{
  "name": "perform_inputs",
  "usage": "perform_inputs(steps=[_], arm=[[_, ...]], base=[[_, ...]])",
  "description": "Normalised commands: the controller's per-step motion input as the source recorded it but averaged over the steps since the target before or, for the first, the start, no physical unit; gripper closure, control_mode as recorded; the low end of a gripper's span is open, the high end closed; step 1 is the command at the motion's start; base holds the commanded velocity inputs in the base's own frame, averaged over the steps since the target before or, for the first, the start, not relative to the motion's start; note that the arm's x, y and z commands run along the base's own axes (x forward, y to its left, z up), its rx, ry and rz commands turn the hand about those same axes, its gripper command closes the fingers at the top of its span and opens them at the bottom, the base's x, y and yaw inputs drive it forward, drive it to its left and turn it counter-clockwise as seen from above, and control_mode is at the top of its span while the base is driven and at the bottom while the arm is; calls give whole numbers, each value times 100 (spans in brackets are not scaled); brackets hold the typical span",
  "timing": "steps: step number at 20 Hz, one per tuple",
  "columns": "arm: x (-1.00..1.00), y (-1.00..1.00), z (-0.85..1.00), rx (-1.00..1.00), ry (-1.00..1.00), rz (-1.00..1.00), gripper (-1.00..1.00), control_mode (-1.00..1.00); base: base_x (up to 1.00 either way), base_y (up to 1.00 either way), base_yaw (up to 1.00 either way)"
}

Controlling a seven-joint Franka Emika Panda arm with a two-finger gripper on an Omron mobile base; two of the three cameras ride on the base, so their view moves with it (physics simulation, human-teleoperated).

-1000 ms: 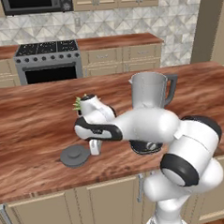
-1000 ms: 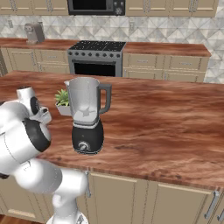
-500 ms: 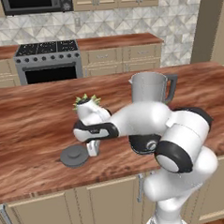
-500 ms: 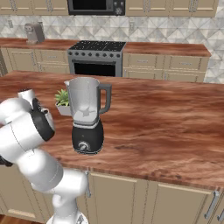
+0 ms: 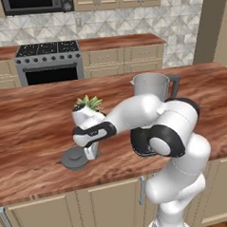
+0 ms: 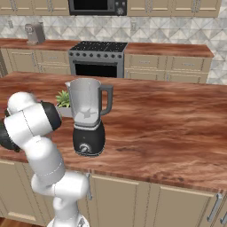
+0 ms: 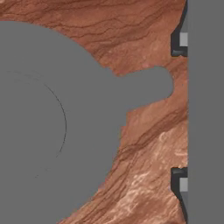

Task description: Close the lid blender by securely placing the lid on top.

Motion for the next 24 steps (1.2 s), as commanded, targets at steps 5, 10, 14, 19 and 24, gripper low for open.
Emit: perform_inputs(steps=[5, 10, 14, 19, 24], arm=[[26, 7, -28, -5, 0, 0, -100, -100], [16, 4, -19, -1, 0, 1, -100, -100], [10, 0, -21, 0, 0, 4, -100, -100], [0, -4, -45, 0, 0, 4, -100, -100], [-12, -13, -53, 1, -5, 3, 100, -100]], base=[[0, 0, 0], [0, 0, 0], [0, 0, 0], [0, 0, 0], [0, 0, 0]])
